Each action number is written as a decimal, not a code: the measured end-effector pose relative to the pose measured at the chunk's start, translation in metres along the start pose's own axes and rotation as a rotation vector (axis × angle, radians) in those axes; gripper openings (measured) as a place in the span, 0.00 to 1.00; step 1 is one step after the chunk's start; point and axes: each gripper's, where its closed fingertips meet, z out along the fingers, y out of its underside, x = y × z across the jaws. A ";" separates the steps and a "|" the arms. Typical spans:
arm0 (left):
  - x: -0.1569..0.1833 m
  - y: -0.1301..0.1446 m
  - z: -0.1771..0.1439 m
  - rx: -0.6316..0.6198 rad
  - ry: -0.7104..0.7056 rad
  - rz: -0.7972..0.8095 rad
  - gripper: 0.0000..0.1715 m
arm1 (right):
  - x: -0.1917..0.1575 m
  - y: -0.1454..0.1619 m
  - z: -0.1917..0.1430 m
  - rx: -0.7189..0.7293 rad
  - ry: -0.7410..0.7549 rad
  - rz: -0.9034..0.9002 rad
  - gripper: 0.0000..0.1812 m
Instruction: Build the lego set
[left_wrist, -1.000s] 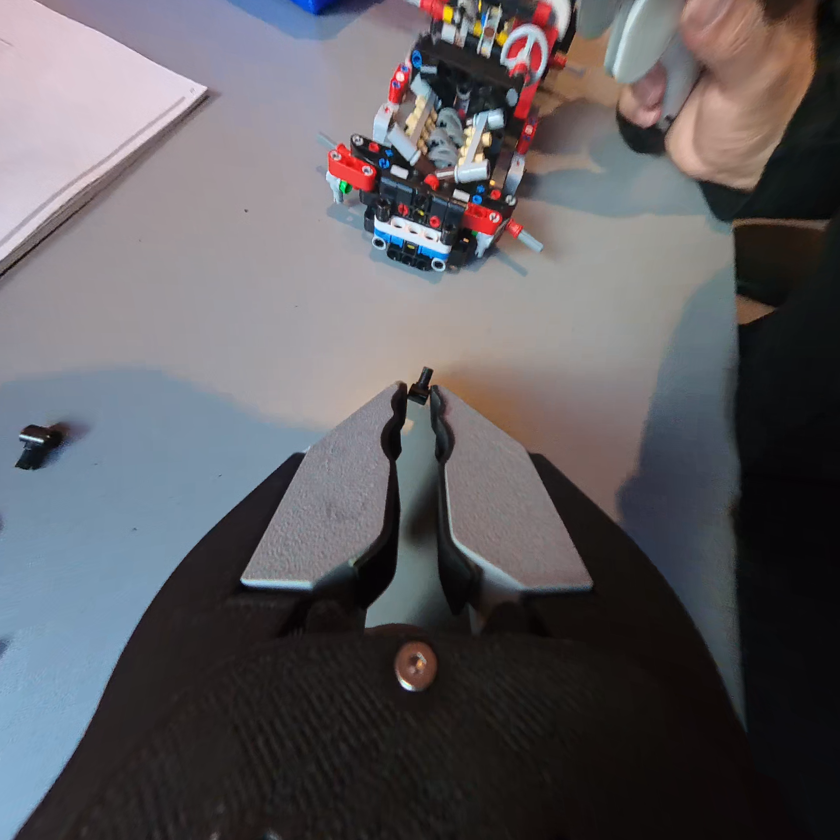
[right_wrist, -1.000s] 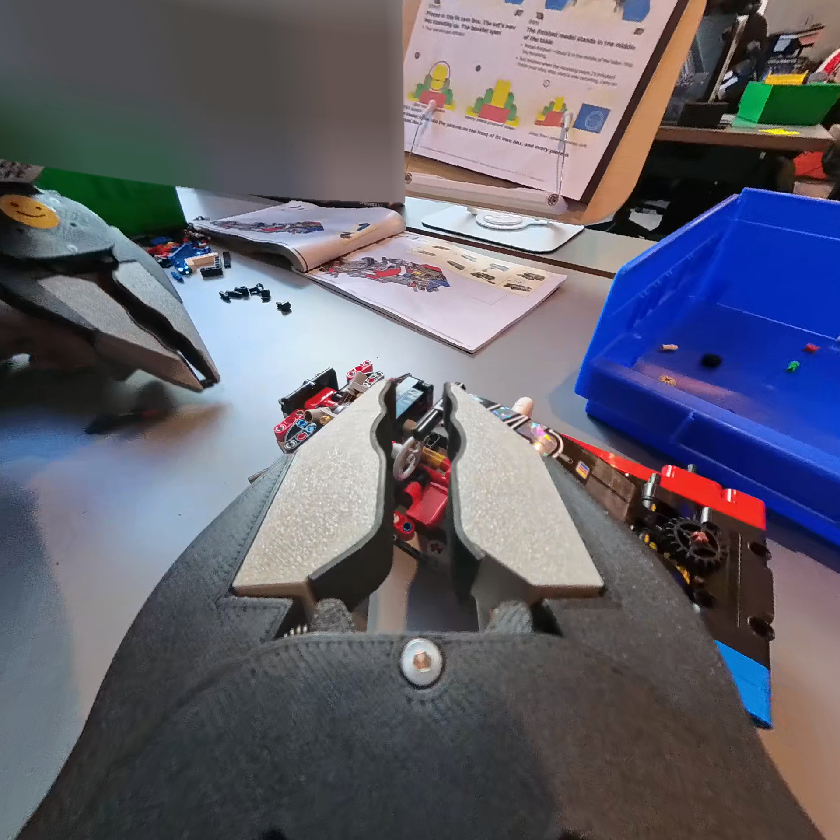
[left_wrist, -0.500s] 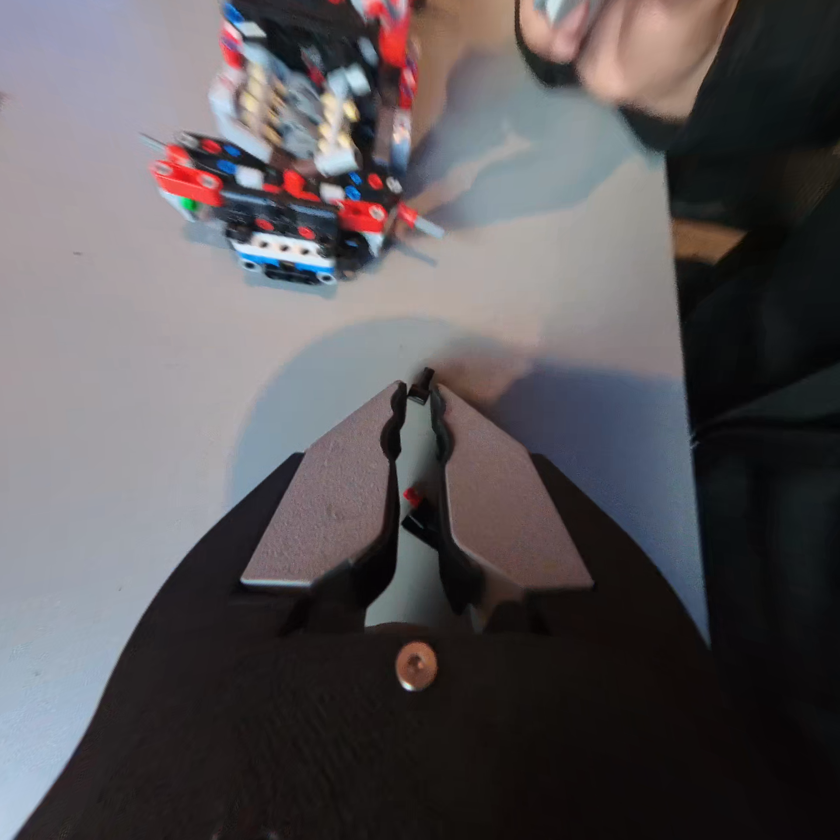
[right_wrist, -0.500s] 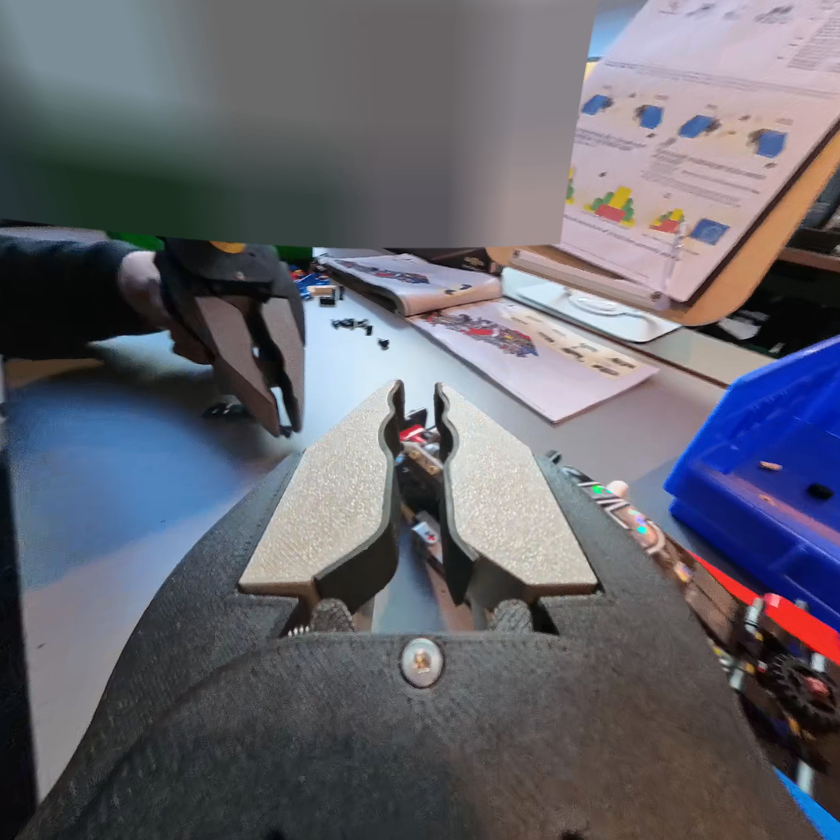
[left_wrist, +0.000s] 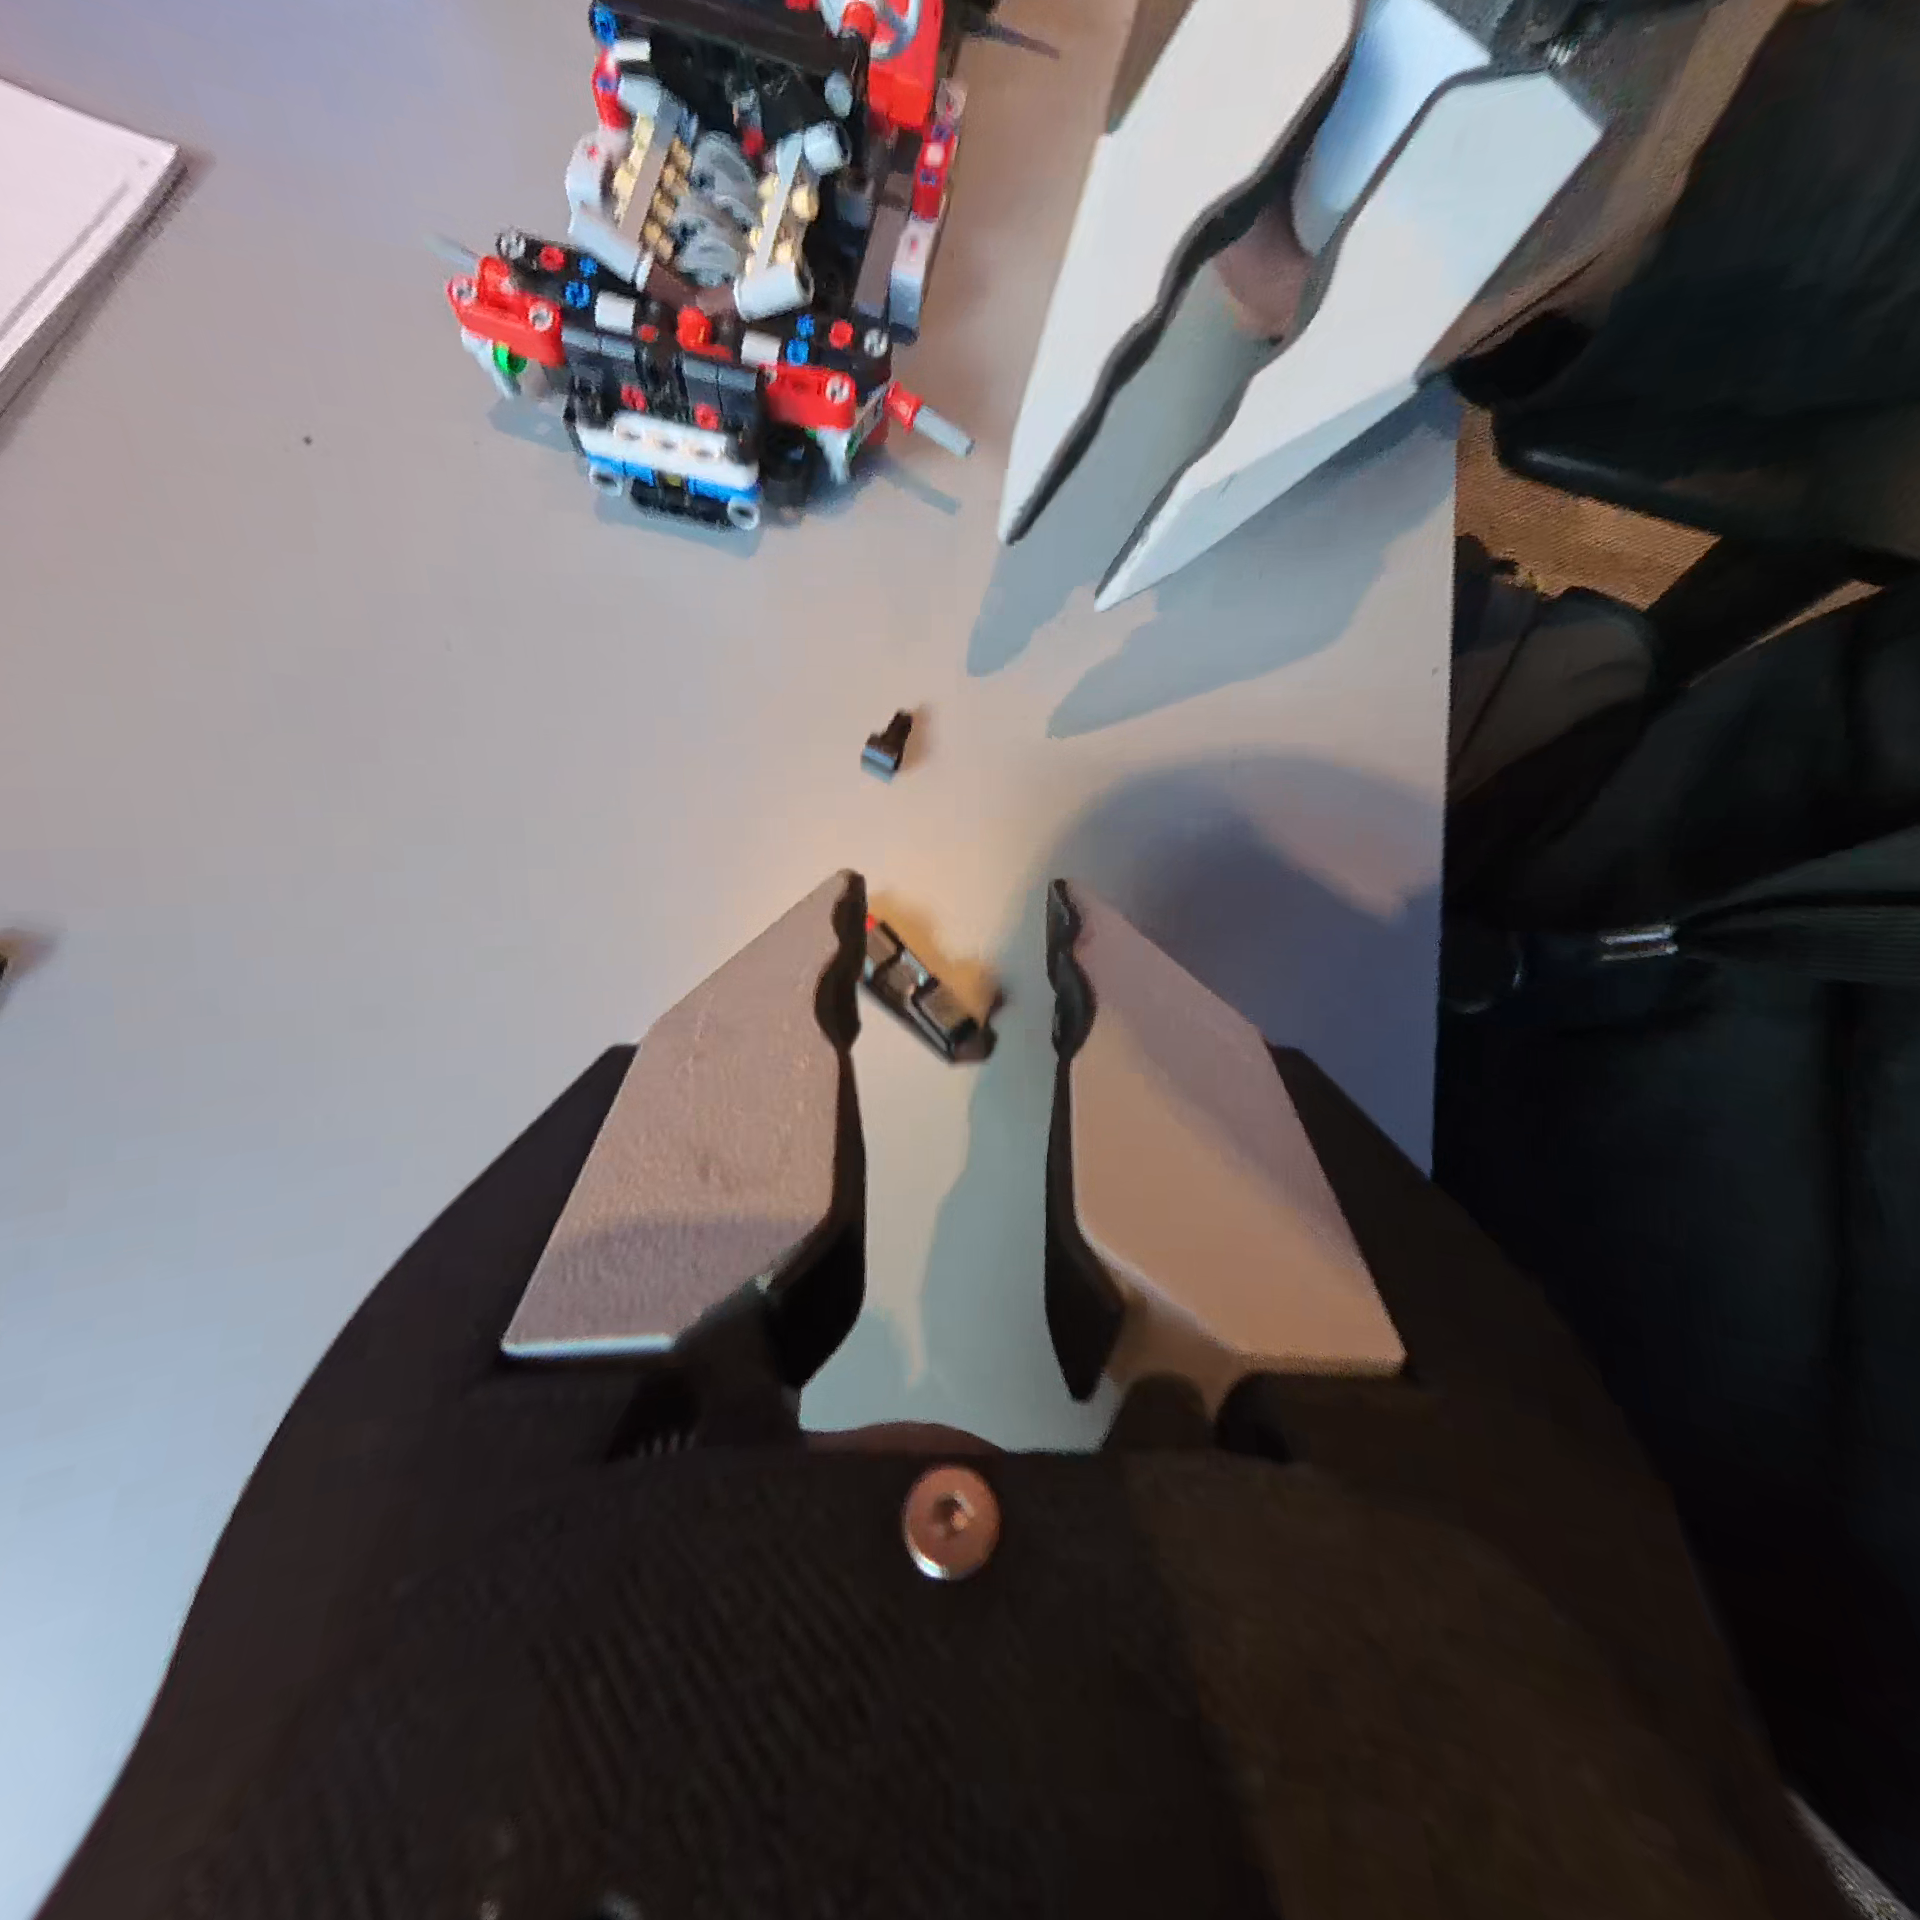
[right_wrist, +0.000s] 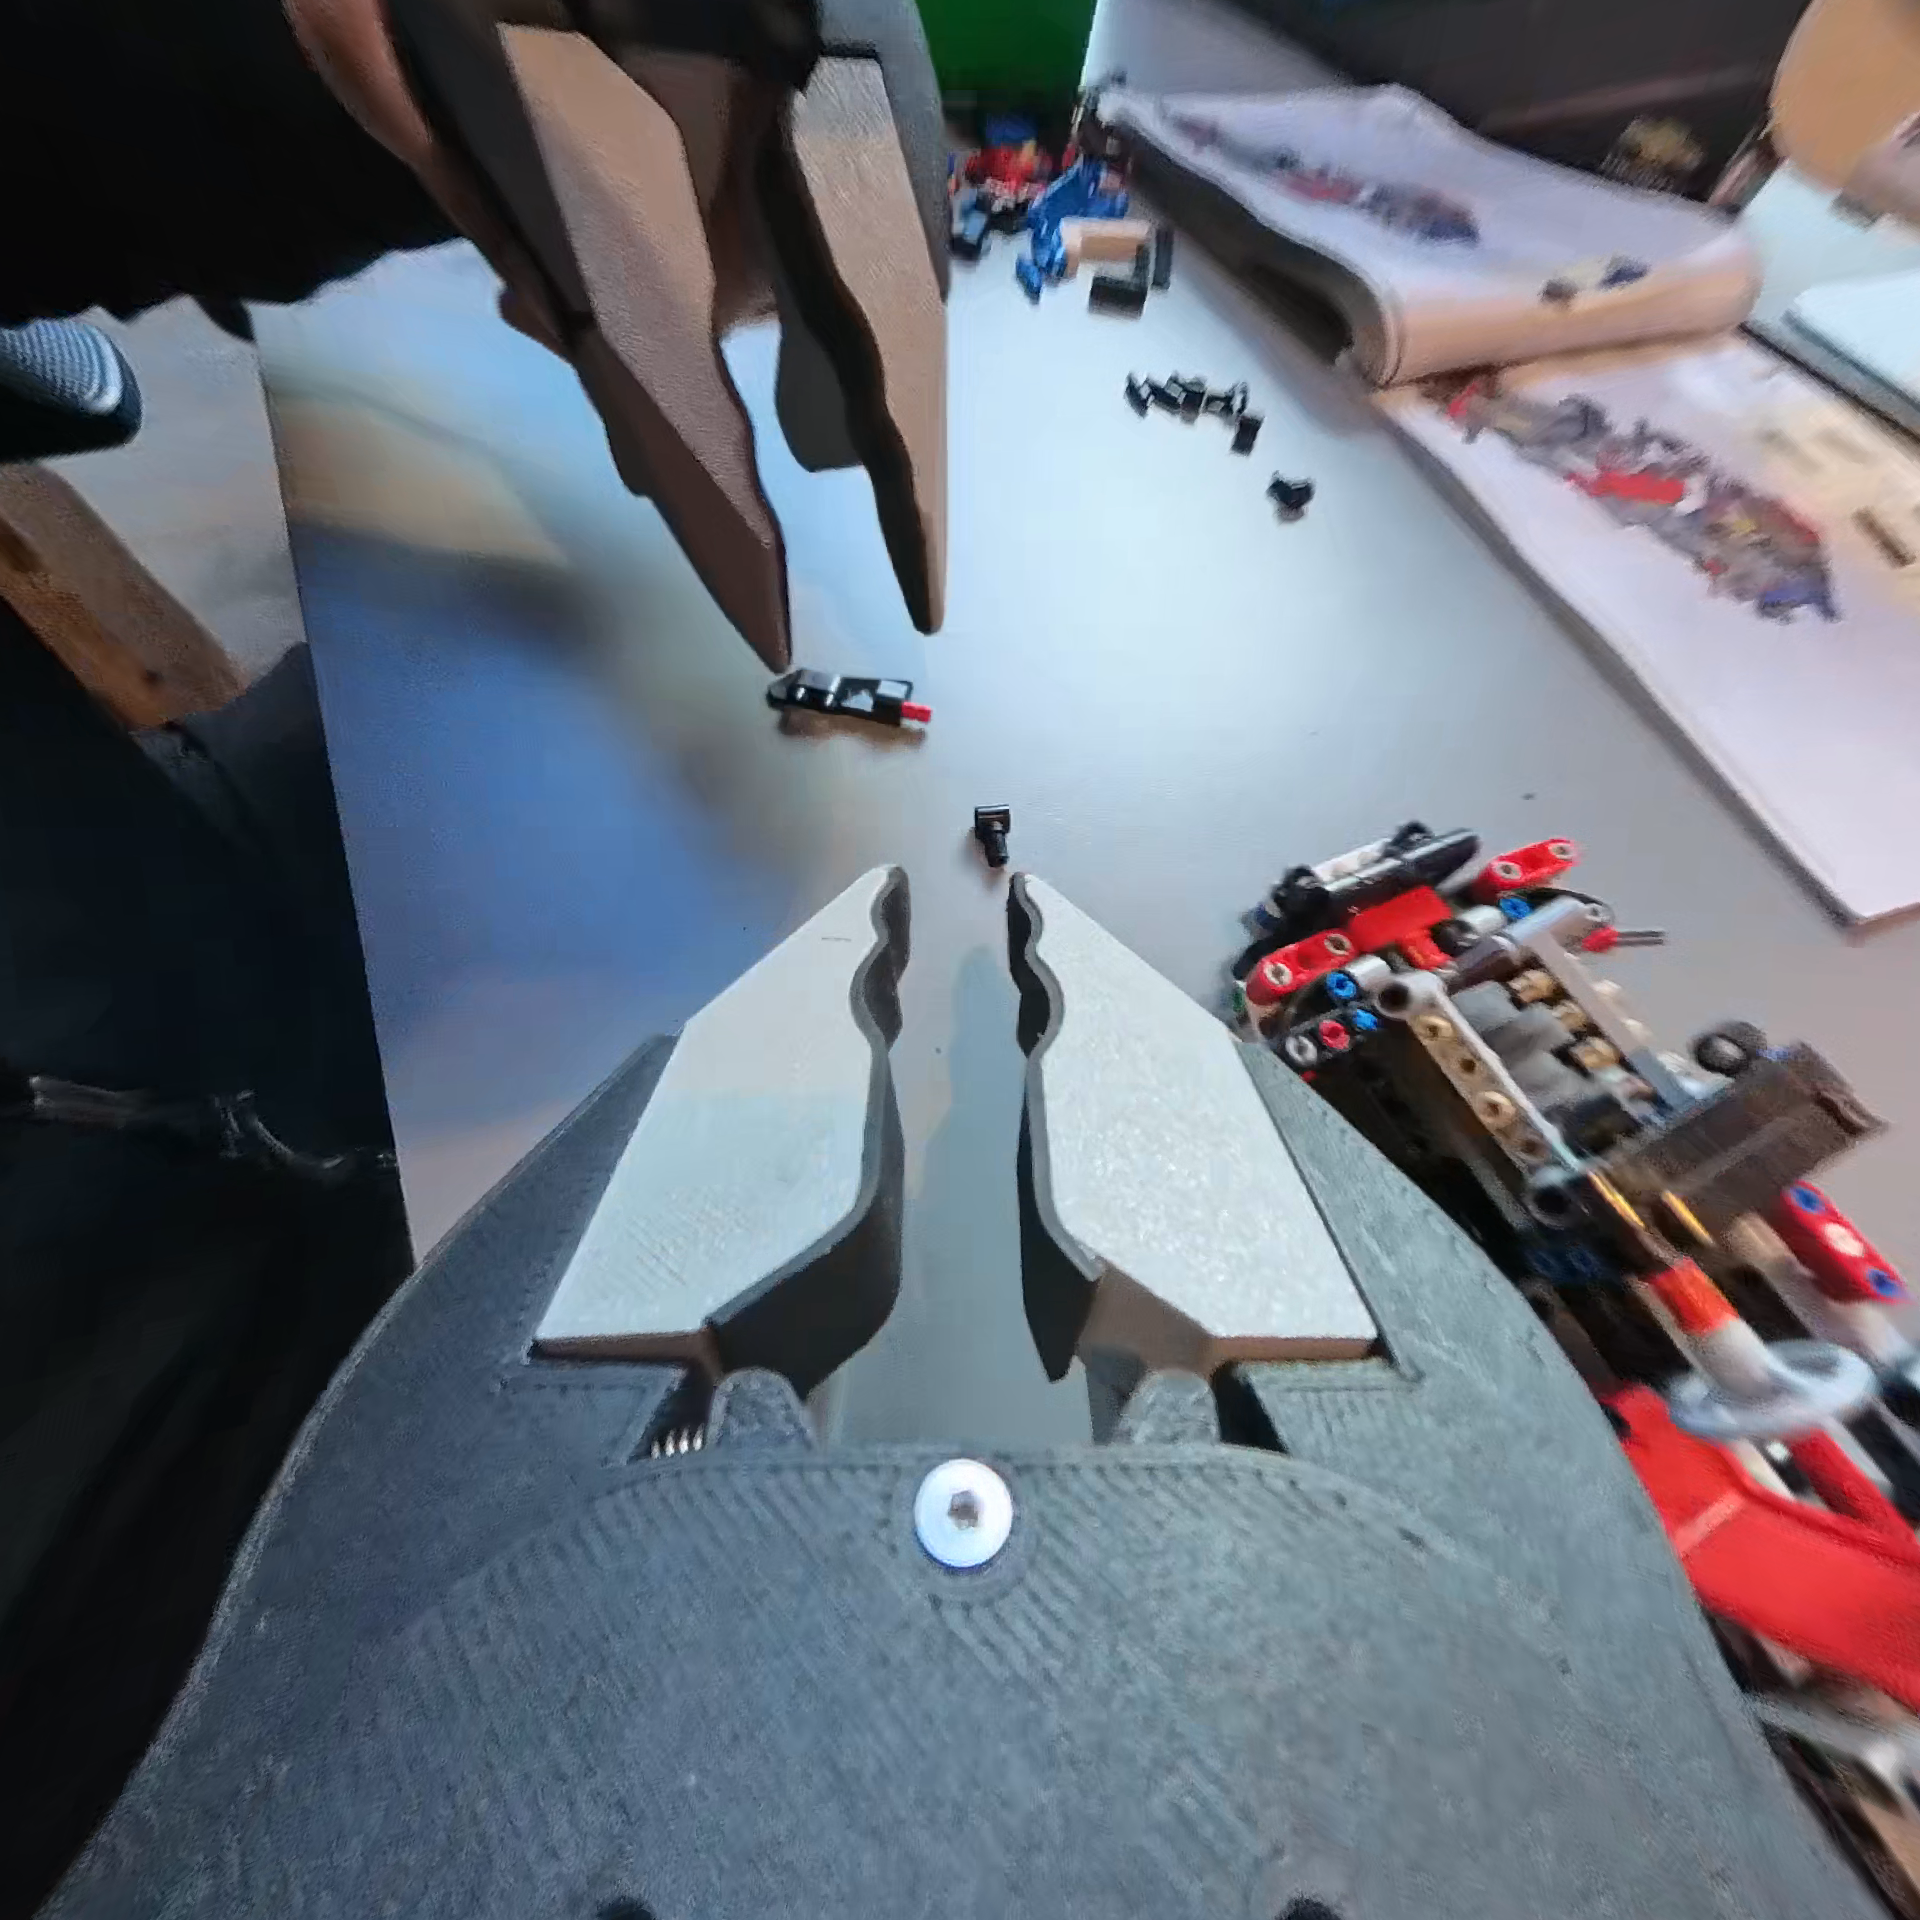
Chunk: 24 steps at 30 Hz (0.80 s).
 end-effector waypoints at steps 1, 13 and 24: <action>-0.002 0.007 -0.001 -0.013 -0.024 0.000 0.19 | -0.001 0.000 0.007 -0.025 -0.012 0.011 0.09; 0.008 0.045 -0.004 -0.043 -0.016 -0.001 0.17 | -0.020 0.012 0.044 -0.215 -0.173 0.057 0.08; 0.024 0.037 0.006 -0.023 0.095 0.021 0.15 | -0.001 0.009 0.038 -0.236 -0.159 0.005 0.11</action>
